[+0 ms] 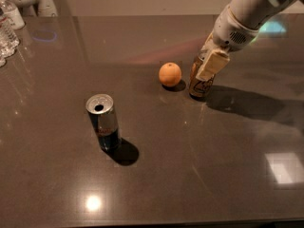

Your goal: Move orange can near orange

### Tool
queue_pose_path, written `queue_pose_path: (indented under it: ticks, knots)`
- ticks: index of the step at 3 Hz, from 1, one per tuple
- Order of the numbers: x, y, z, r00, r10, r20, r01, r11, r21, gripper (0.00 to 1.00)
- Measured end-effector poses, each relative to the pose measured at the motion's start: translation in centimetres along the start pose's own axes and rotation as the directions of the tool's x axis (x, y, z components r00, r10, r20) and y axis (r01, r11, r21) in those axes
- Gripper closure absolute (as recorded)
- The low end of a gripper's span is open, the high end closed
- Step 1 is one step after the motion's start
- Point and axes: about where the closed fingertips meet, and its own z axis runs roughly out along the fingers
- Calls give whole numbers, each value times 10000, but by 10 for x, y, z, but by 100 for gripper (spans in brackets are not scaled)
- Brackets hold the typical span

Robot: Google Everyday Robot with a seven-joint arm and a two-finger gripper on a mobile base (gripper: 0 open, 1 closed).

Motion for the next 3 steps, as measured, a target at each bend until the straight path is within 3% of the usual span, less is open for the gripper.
queue_pose_path:
  ticks: [1, 2, 3]
  knots:
    - [0, -3, 5, 10000, 20, 75, -20, 10000, -21, 12]
    - [-1, -3, 6, 10000, 11, 82, -10, 10000, -30, 0]
    - [-1, -3, 7, 10000, 10, 82, -10, 10000, -31, 0]
